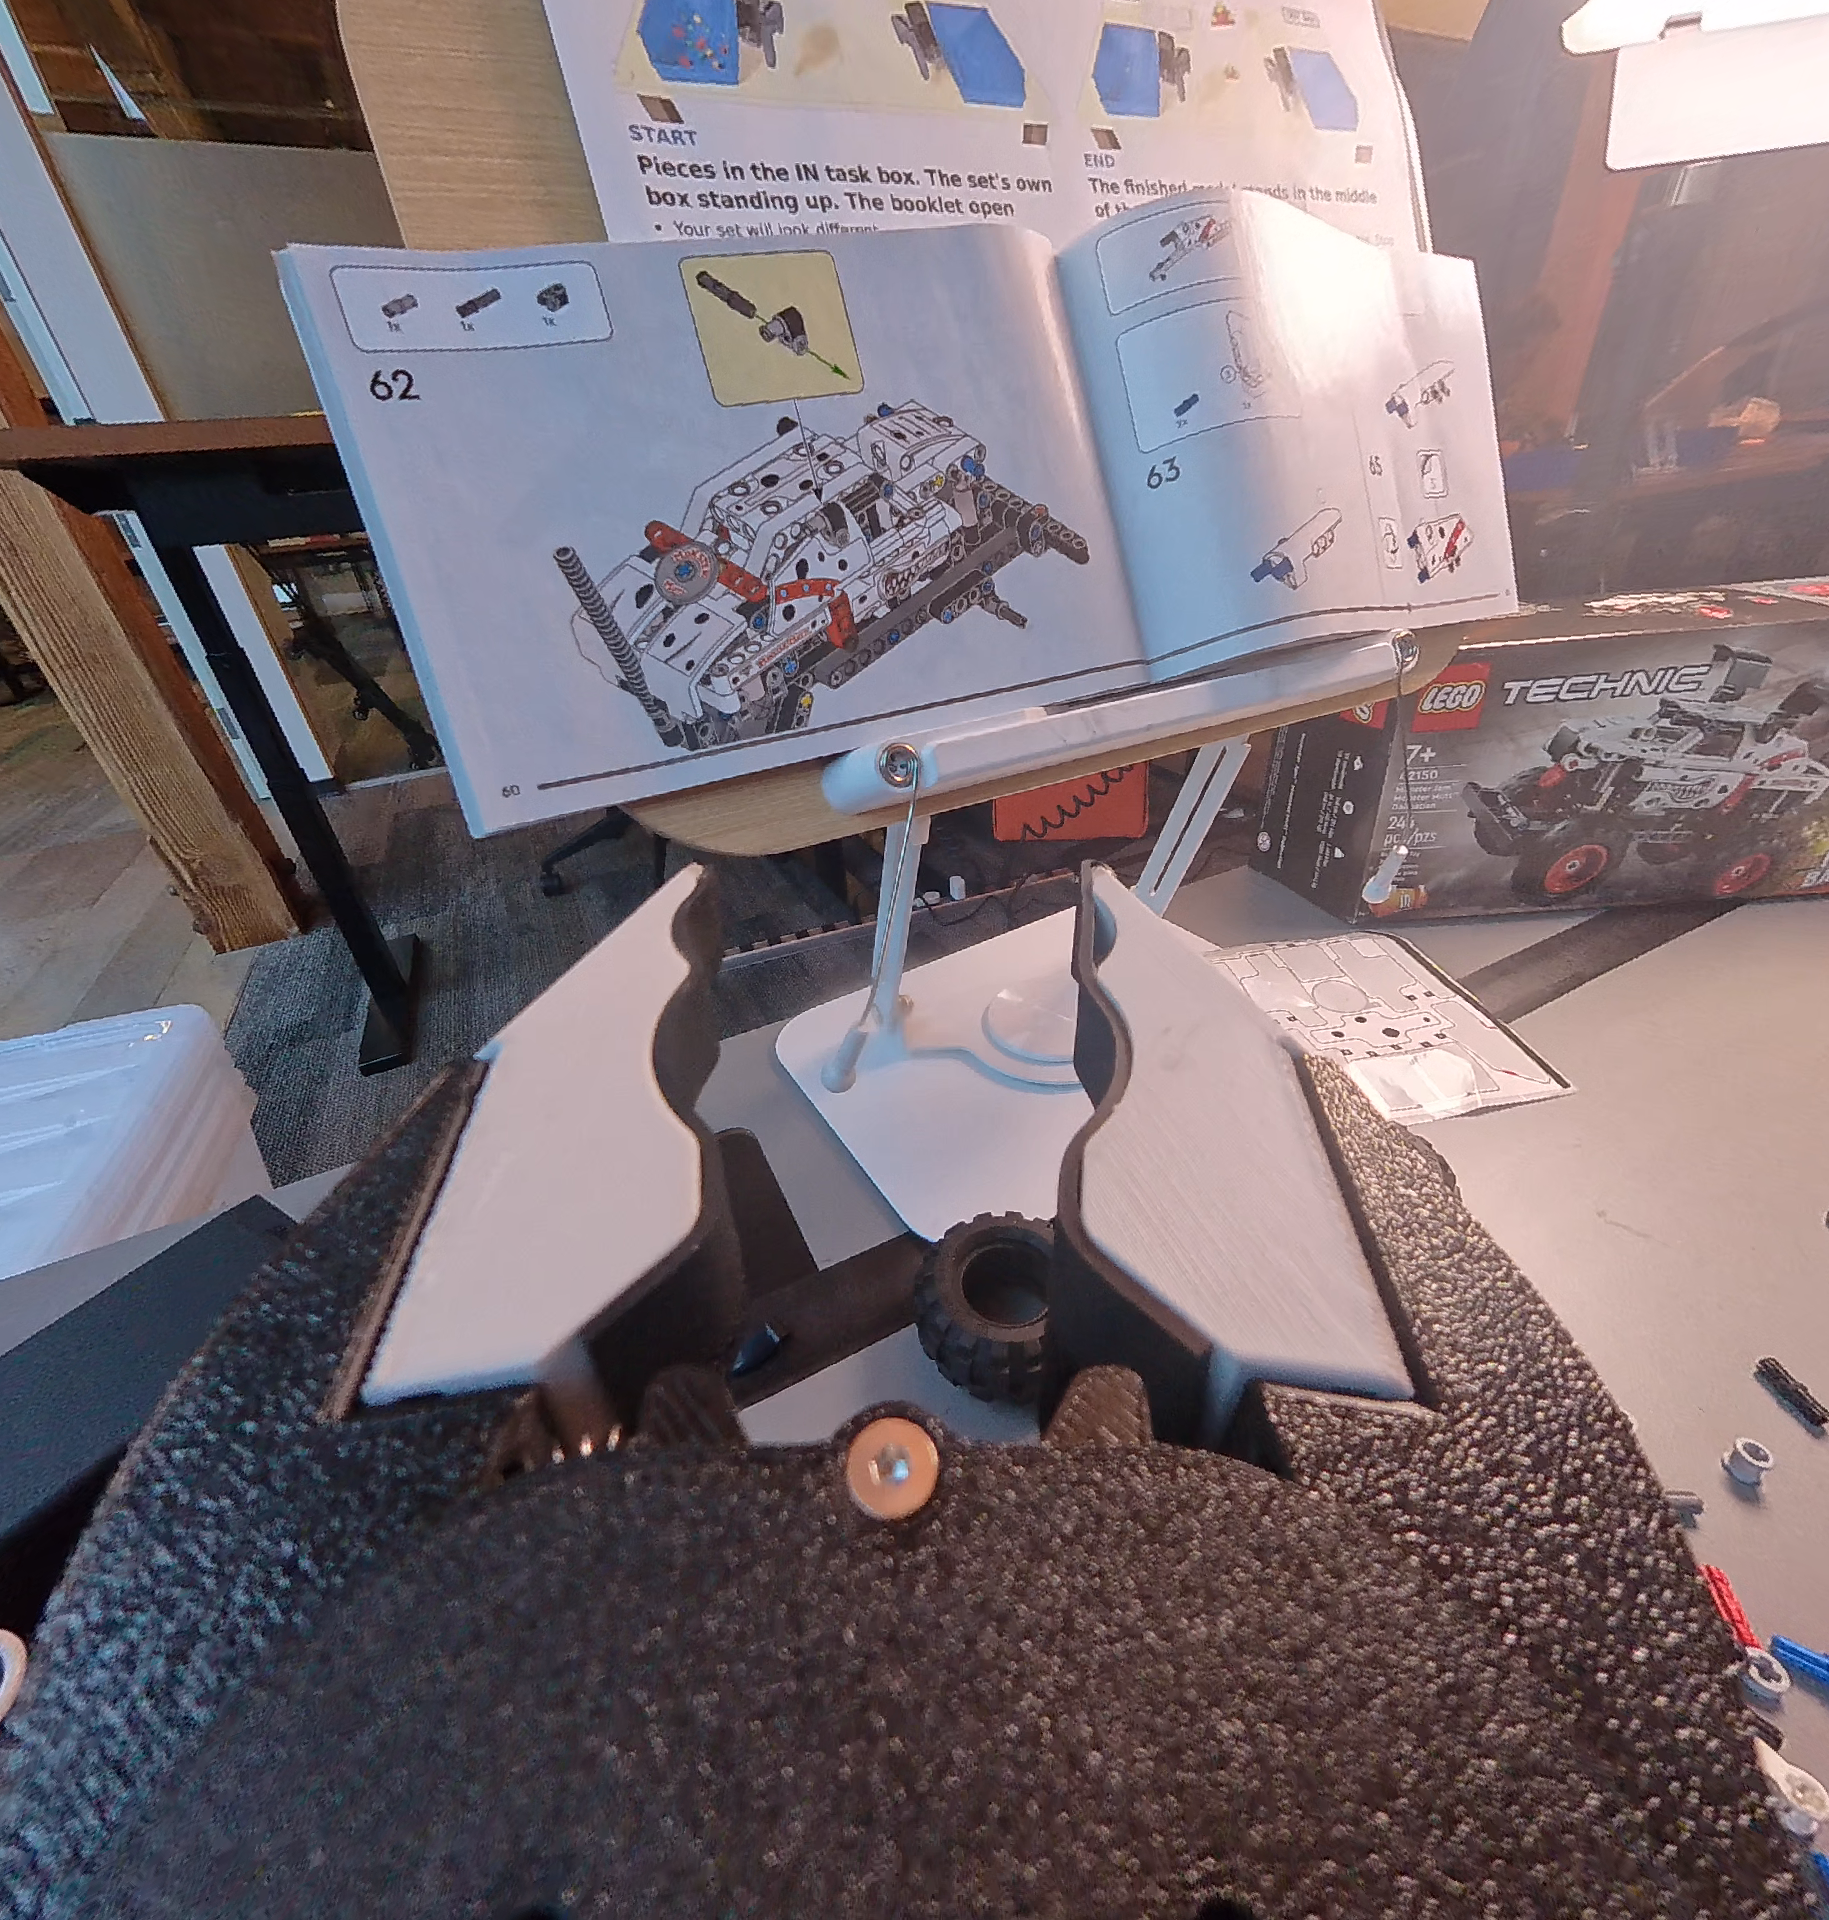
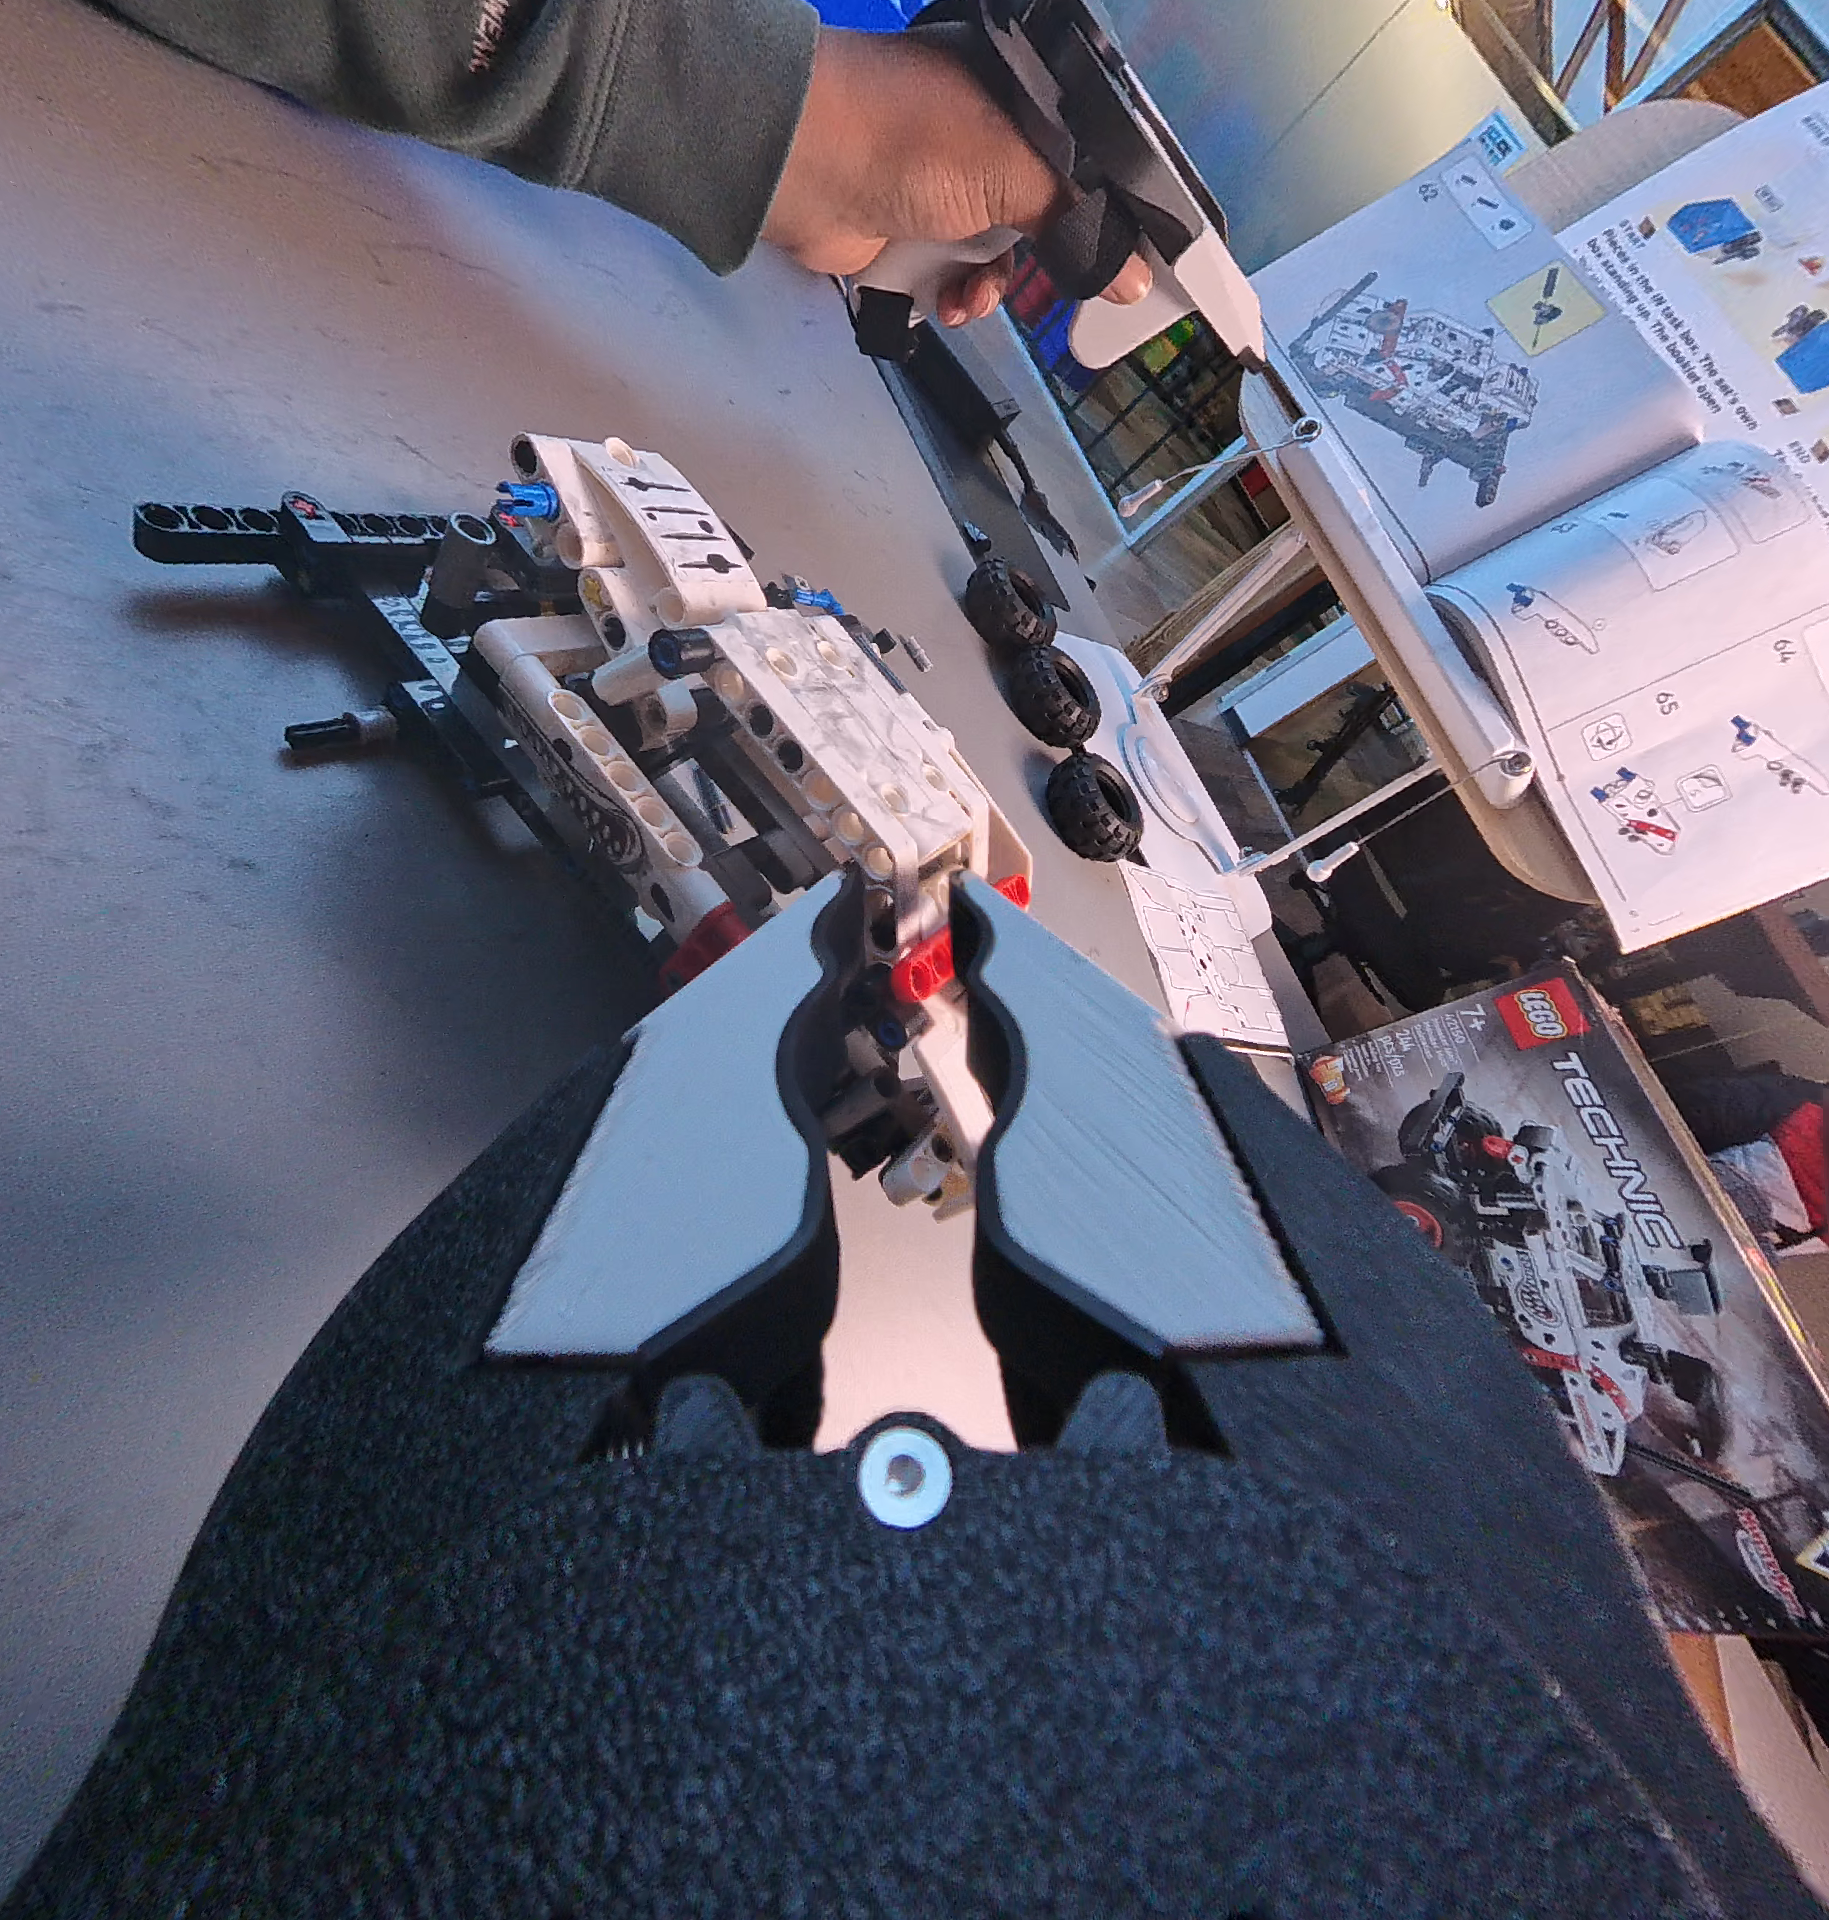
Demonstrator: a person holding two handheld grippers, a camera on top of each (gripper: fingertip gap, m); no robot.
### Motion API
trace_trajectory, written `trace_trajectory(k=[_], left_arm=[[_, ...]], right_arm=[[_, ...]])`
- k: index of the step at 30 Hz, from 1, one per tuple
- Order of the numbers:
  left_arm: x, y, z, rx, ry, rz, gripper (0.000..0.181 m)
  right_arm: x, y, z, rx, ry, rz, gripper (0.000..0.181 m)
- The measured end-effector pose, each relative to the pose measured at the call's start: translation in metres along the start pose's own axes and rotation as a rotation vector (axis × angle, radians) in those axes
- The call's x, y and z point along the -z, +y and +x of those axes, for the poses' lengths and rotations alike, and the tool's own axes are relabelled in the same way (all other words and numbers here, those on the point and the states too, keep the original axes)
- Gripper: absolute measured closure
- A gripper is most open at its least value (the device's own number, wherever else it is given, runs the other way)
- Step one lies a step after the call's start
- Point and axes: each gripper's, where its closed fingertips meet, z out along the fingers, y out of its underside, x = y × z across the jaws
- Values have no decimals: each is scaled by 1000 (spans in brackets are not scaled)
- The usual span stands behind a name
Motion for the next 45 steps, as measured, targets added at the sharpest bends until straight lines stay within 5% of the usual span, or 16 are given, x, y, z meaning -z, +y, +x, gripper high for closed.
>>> trace_trajectory(k=[7,45], left_arm=[[-1,3,1,-4,1,-9,113],[3,-4,-4,-11,-21,15,124]], right_arm=[[5,-4,5,-59,-9,30,153],[2,1,5,-107,-15,23,155]])
